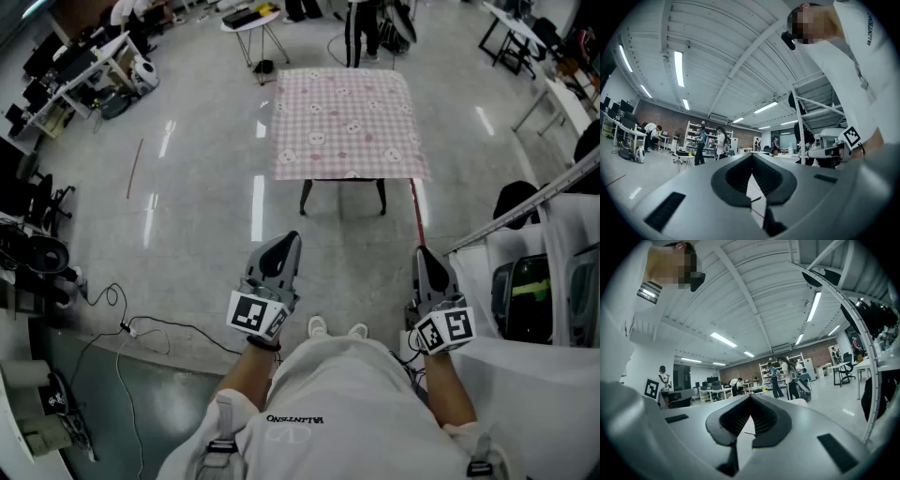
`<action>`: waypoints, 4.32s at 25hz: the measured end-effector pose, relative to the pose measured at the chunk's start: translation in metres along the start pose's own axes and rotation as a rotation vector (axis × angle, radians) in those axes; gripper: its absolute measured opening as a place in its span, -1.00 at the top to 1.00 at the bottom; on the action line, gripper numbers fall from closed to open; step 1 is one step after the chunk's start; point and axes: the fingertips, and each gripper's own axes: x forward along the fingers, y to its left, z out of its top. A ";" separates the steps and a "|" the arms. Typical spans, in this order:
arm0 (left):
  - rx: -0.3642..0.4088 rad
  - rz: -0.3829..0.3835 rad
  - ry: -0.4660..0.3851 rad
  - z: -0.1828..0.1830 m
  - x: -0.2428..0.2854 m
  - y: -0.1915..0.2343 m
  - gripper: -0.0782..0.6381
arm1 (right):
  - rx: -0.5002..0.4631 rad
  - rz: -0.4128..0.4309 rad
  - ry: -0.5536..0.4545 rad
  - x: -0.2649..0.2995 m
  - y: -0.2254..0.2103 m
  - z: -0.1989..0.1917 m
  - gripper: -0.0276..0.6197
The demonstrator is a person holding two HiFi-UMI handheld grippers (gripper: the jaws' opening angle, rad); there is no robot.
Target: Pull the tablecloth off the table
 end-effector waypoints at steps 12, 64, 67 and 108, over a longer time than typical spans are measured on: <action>-0.055 -0.062 0.001 -0.005 0.009 -0.005 0.73 | 0.069 0.034 0.038 0.012 0.002 -0.016 0.84; -0.303 -0.080 0.091 -0.094 0.135 0.072 0.24 | 0.268 0.125 0.181 0.197 -0.065 -0.073 0.46; -0.321 -0.069 0.112 -0.108 0.160 0.068 0.24 | 0.288 0.146 0.207 0.210 -0.084 -0.081 0.46; -0.936 0.113 0.164 -0.356 0.258 0.130 0.25 | 0.863 0.068 0.356 0.312 -0.200 -0.292 0.47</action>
